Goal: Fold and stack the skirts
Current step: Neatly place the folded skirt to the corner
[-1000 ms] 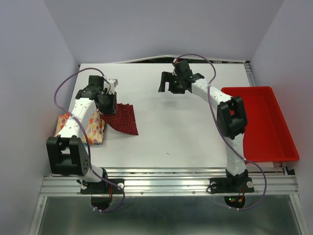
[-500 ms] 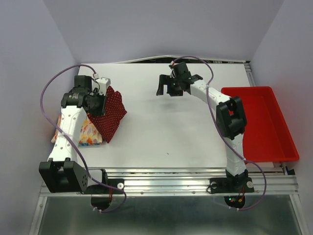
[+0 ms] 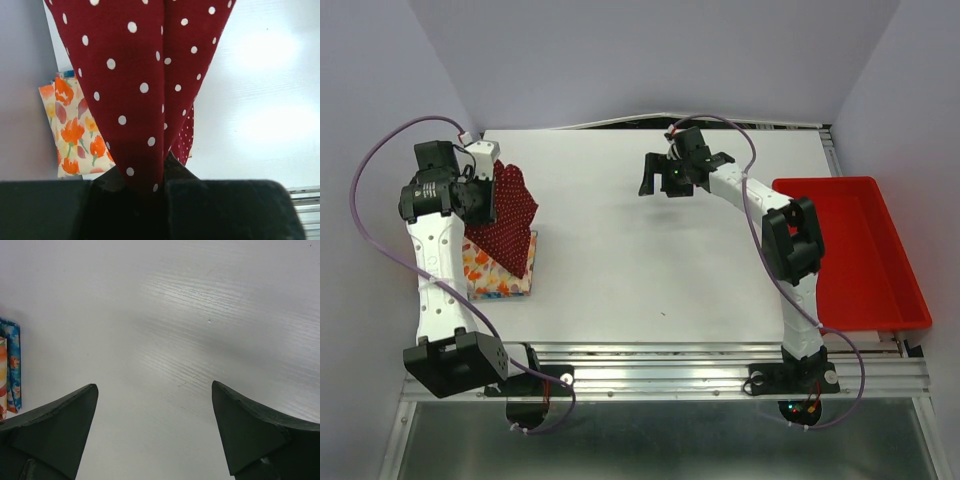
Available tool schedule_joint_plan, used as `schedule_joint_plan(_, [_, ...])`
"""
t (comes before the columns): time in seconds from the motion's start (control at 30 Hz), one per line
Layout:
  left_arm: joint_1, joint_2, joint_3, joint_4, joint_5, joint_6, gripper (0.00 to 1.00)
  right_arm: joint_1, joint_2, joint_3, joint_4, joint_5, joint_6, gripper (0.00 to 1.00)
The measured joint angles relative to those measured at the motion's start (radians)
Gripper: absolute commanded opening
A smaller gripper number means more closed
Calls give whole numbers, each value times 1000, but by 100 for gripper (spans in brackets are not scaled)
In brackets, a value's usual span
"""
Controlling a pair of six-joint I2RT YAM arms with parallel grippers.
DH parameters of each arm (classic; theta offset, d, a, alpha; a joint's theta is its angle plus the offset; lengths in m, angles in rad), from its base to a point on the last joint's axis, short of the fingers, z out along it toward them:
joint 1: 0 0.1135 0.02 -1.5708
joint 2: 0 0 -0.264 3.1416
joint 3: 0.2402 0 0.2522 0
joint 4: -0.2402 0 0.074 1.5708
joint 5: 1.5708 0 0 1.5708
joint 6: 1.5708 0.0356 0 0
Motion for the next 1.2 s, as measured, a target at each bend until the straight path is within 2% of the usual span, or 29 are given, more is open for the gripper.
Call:
schedule_joint_plan(0.1, [25, 1, -19, -1, 14, 20, 0, 0, 0, 0, -2, -9, 0, 100])
schedule_joint_plan(0.4, [129, 26, -208, 67, 10, 68, 0, 0, 0, 0, -2, -13, -6, 100])
schedule_joint_plan(0.63, [201, 31, -249, 164, -79, 117, 0, 0, 0, 0, -4, -14, -8, 100])
schedule_joint_plan(0.9, [231, 34, -378, 302, -217, 167, 2, 0, 0, 0, -9, -18, -18, 100])
schedule_joint_plan(0.97, [238, 38, -407, 336, -255, 173, 9, 0, 0, 0, -14, -18, -23, 100])
schedule_joint_plan(1.1, [244, 51, -445, 398, -319, 183, 37, 0, 4, 0, -28, -23, -34, 100])
schedule_joint_plan(1.17, [244, 58, -452, 430, -346, 196, 45, 0, 8, 0, -34, -27, -37, 100])
schedule_joint_plan(1.2, [244, 63, -453, 449, -362, 202, 46, 0, 8, 0, -38, -29, -39, 100])
